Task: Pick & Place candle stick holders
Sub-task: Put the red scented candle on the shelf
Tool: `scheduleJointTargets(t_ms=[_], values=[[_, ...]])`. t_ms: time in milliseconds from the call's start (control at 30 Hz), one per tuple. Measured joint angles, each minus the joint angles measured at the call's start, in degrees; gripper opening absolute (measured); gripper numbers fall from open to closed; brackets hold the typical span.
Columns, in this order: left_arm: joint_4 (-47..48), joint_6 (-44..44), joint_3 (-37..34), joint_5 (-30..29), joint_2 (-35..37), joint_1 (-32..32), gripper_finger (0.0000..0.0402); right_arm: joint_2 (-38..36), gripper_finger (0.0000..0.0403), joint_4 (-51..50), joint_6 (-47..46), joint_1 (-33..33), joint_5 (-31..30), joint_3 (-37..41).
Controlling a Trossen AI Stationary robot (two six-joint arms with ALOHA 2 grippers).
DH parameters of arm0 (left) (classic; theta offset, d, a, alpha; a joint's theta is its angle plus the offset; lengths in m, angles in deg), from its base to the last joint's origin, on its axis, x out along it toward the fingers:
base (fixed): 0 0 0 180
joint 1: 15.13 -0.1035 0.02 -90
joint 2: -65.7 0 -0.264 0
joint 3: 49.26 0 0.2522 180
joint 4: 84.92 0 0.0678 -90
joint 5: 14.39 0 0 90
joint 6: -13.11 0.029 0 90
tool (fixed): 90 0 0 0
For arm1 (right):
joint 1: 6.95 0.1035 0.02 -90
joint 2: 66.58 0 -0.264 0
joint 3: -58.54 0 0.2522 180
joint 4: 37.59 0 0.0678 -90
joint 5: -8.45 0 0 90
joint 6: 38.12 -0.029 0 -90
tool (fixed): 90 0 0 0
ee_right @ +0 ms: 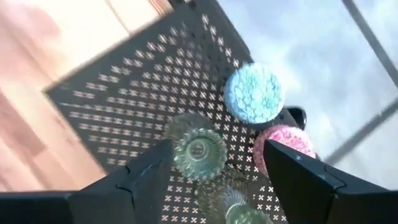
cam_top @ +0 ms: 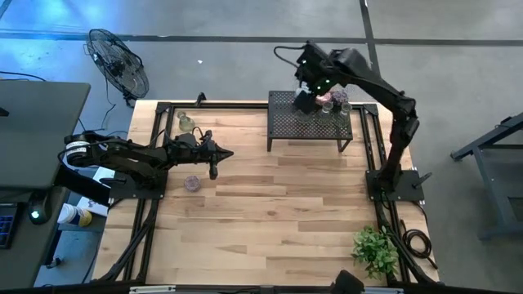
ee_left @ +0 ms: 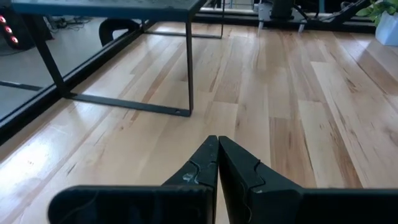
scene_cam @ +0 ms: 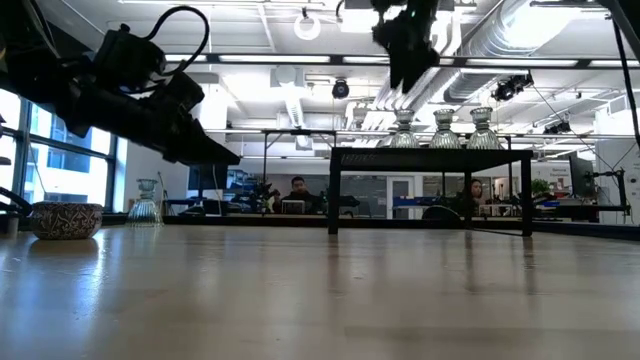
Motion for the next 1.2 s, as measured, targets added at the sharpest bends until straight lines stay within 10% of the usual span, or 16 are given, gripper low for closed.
scheduleJointTargets(t_ms=[200,500,700,1200], values=[[1.47,-0.68,-0.02,0.02,0.00,0.02,0.0010,-7.21,0.0198,6.54,2.30,5.03,1.47,4.58],[5.74,-6.55,-0.02,1.41,-0.02,0.04,0.0010,-26.20,0.0012,48.36,3.75,16.28,8.92,43.64],[10.43,-11.21,2.30,0.89,0.84,0.00,0.0010,-35.44,0.0030,74.70,1.59,23.53,7.25,67.05],[81.35,-6.81,30.05,-1.07,9.00,5.92,0.0010,-40.83,0.0004,115.84,3.12,31.79,5.31,96.93]])
